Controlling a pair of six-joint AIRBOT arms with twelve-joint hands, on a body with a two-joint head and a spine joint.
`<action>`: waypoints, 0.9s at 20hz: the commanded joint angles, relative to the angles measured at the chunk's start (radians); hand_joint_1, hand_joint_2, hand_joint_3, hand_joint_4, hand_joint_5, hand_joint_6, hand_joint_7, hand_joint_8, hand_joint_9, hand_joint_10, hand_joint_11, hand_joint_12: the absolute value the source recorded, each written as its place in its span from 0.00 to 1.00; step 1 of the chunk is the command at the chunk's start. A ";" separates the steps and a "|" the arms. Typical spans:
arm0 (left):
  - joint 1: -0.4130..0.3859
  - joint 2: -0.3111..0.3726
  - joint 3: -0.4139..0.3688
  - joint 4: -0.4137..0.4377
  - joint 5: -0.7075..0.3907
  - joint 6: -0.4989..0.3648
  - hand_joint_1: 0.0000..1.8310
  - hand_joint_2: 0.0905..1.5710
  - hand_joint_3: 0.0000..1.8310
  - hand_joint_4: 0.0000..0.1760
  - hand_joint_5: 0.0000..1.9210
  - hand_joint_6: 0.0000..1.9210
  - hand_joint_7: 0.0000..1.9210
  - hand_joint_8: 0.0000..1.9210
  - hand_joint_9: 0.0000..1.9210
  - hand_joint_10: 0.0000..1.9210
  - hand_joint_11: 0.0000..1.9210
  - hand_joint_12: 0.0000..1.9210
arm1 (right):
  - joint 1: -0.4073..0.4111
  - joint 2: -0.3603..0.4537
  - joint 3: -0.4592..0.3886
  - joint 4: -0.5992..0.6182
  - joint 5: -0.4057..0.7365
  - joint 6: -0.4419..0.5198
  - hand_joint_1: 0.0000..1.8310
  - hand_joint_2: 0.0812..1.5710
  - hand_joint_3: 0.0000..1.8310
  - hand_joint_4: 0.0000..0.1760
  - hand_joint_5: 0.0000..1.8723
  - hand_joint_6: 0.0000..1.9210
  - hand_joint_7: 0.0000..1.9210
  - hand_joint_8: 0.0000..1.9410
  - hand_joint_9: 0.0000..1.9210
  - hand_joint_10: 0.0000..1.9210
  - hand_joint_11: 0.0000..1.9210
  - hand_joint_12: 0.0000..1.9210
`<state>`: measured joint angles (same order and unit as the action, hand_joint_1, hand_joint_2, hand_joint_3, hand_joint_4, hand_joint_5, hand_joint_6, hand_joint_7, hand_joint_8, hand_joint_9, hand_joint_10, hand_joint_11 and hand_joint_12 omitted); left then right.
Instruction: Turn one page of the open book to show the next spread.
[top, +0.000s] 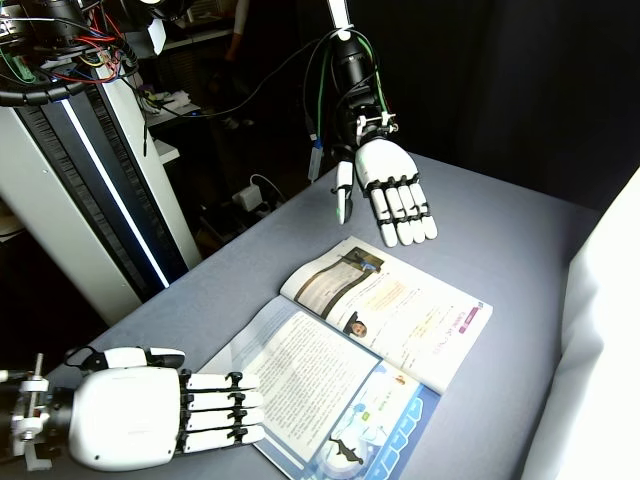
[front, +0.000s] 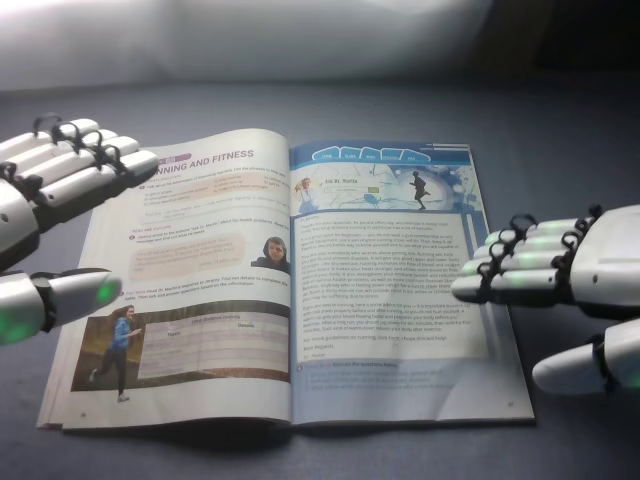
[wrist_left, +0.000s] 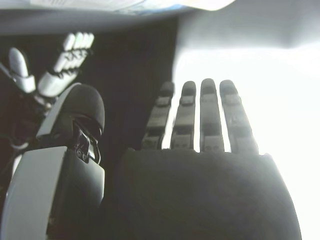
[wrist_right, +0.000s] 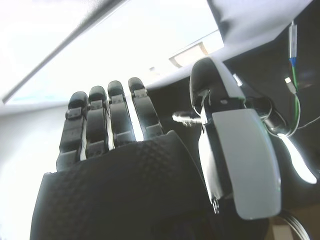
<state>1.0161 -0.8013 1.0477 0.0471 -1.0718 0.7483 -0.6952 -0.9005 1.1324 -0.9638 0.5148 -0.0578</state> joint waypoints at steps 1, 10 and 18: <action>-0.003 0.007 -0.001 -0.019 -0.130 0.003 0.03 0.90 0.00 0.00 0.02 0.00 0.00 0.00 0.00 0.00 0.00 0.00 | 0.010 -0.002 0.009 0.013 0.040 0.015 0.00 0.83 0.00 0.00 0.03 0.01 0.00 0.00 0.00 0.00 0.00 0.00; 0.003 0.015 -0.006 -0.024 -0.149 0.003 0.00 0.90 0.00 0.00 0.01 0.00 0.00 0.00 0.00 0.00 0.00 0.00 | 0.010 -0.090 0.067 -0.107 0.031 0.128 0.00 0.80 0.00 0.00 0.01 0.00 0.00 0.00 0.00 0.00 0.00 0.00; 0.015 0.026 -0.016 -0.045 -0.182 0.017 0.00 0.90 0.00 0.00 0.01 0.00 0.00 0.00 0.00 0.00 0.00 0.00 | 0.042 -0.166 0.105 -0.137 0.041 0.136 0.00 0.78 0.00 0.00 0.00 0.00 0.00 0.00 0.00 0.00 0.00 0.00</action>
<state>1.0378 -0.7826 1.0332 0.0319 -1.1240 0.7658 -0.6563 -1.0618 1.2407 -1.1088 0.5140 0.0681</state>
